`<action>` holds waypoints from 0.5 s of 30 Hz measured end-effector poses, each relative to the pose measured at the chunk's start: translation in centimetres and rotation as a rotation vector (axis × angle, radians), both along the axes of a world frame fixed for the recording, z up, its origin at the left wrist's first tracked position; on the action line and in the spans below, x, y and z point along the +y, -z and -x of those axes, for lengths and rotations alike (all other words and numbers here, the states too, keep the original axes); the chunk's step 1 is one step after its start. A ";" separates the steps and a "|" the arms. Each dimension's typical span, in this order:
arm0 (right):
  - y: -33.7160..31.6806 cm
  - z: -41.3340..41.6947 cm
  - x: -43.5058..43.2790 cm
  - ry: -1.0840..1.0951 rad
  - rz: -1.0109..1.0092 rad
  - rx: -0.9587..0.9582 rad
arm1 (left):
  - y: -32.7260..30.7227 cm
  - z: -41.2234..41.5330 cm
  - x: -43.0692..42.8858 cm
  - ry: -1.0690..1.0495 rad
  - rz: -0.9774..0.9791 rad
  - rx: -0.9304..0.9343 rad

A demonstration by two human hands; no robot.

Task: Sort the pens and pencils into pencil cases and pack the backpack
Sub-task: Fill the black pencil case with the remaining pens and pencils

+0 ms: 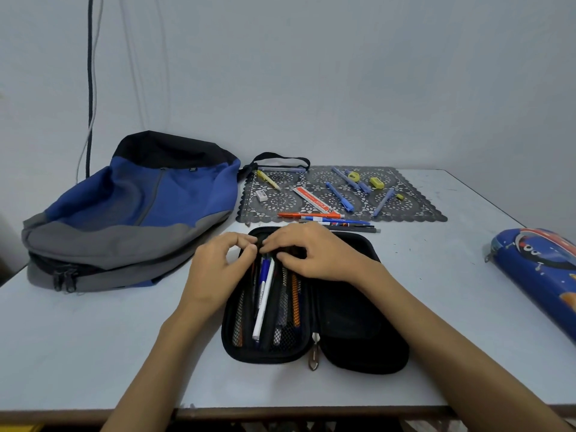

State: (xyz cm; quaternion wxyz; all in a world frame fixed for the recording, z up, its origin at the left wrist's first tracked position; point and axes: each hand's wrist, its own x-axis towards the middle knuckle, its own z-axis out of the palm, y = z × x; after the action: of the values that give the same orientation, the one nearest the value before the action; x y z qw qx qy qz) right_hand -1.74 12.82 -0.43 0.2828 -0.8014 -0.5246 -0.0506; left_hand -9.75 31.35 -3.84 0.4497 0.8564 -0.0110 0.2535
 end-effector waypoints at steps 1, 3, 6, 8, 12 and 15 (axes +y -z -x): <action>-0.2 -0.1 -0.2 -0.007 -0.027 0.007 | 0.0 0.1 0.2 0.009 0.003 0.027; -0.5 -0.1 -0.5 -0.025 -0.044 0.052 | -0.1 0.4 0.7 0.074 0.049 0.105; -0.8 0.0 -0.9 -0.066 -0.018 0.153 | 0.0 0.6 1.1 0.214 0.107 0.212; -0.9 0.1 -0.9 -0.079 -0.031 0.188 | 0.3 0.5 1.0 0.203 0.050 0.231; -1.0 0.3 -0.8 -0.082 -0.085 0.251 | 0.7 0.0 0.7 0.130 -0.003 0.223; -0.9 0.3 -0.7 -0.087 -0.124 0.264 | 0.9 -0.4 0.5 0.082 -0.013 0.201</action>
State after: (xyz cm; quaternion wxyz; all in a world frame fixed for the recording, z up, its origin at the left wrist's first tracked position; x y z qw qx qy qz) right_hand -2.04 12.16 0.47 0.3999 -0.7587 -0.5130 0.0352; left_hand -9.31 31.87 -4.72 0.4530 0.8792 -0.0027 0.1477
